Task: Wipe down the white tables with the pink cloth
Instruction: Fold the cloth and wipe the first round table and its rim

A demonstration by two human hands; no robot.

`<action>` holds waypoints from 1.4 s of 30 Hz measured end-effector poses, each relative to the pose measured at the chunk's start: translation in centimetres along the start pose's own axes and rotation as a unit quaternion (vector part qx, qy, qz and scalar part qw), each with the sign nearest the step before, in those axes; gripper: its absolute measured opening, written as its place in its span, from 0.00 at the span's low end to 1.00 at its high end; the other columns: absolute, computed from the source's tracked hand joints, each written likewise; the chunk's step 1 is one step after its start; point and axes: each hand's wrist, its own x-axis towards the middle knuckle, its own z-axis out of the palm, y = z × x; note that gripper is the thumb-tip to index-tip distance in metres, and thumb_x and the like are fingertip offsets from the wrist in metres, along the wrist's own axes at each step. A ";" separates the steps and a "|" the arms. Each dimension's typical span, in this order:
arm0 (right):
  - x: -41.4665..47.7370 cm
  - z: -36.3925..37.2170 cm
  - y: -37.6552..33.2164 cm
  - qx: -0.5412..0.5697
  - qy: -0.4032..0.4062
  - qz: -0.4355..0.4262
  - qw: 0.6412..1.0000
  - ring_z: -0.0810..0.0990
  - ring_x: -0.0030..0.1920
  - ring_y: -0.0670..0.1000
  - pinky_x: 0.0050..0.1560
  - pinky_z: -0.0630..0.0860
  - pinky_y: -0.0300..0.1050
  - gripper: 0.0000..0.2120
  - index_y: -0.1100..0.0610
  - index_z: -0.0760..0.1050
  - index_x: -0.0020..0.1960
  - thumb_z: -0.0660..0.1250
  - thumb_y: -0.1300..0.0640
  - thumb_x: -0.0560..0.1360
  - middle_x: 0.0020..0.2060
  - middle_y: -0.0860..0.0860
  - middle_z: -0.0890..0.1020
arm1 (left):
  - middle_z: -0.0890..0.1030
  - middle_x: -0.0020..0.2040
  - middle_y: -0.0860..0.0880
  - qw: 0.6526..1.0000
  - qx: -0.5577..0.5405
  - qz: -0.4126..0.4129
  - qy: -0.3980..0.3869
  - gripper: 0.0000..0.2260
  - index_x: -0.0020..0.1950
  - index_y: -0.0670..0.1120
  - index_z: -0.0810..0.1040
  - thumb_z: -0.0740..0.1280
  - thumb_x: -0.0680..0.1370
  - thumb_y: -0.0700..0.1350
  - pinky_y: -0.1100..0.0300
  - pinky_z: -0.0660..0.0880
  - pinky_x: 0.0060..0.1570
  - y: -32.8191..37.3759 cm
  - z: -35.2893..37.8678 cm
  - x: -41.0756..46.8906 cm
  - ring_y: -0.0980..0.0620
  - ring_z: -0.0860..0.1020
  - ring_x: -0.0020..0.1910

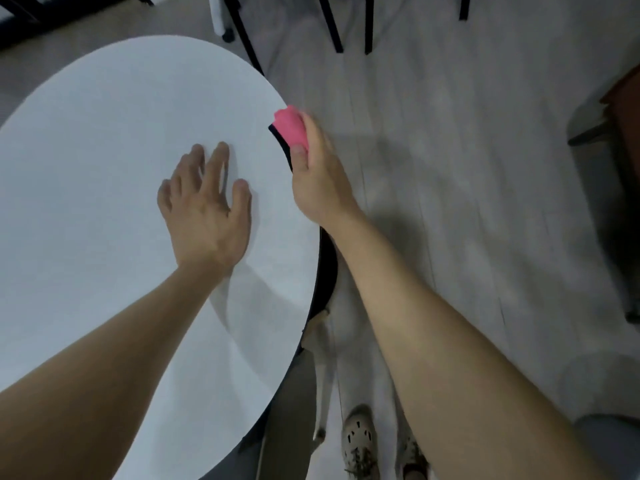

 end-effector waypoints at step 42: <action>7.7 -2.2 -2.3 -0.125 -0.221 0.009 0.967 0.68 0.81 0.49 0.77 0.70 0.49 0.30 0.38 0.46 0.88 0.55 0.51 0.91 0.85 0.44 0.62 | 0.61 0.88 0.44 0.999 0.018 0.029 0.003 0.26 0.87 0.50 0.67 0.57 0.88 0.50 0.29 0.59 0.81 -1.0 0.7 -1.2 0.40 0.61 0.87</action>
